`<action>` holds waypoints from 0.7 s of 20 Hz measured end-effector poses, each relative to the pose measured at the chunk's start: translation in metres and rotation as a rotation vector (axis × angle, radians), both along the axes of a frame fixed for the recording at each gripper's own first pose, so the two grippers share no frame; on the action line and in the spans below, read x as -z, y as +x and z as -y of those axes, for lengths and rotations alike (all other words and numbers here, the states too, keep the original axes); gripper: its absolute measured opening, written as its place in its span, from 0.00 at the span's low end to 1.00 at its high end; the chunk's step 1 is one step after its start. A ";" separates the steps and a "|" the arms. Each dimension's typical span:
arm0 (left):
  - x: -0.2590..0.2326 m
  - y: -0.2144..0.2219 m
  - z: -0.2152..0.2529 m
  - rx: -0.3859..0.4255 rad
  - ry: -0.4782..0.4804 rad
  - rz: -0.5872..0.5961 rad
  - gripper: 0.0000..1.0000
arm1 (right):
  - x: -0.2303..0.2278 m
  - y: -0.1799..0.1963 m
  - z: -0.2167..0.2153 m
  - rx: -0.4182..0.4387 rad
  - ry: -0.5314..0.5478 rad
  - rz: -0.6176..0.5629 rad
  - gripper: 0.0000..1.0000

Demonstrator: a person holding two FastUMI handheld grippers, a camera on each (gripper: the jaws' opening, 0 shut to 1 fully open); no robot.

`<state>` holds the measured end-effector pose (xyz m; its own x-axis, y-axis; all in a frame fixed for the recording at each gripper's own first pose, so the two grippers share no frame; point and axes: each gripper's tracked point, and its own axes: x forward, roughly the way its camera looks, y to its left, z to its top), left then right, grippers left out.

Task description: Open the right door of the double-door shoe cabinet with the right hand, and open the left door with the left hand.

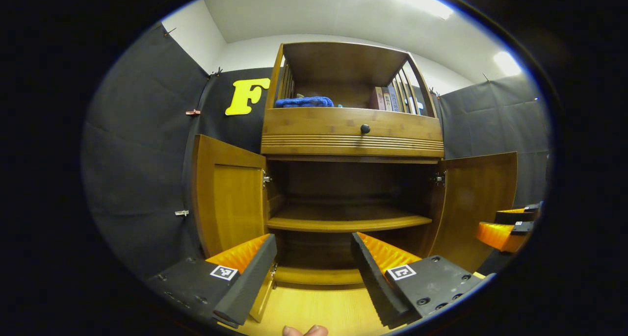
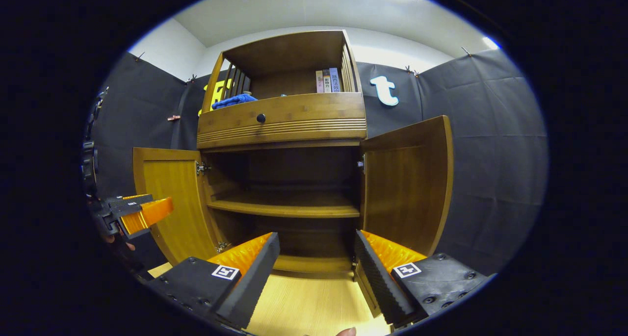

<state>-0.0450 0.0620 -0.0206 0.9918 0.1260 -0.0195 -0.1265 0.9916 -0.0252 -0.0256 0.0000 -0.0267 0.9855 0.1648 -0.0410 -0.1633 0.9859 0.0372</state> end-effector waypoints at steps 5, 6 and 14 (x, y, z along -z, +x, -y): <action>-0.015 0.007 0.033 0.032 0.046 0.019 0.97 | 0.002 0.002 0.005 -0.008 0.005 -0.001 0.95; -0.019 0.008 0.041 0.043 0.047 0.024 0.97 | 0.001 0.002 0.006 -0.008 0.006 -0.001 0.95; -0.021 0.010 0.060 0.076 0.064 0.030 0.96 | 0.003 0.002 0.007 -0.015 0.008 -0.005 0.95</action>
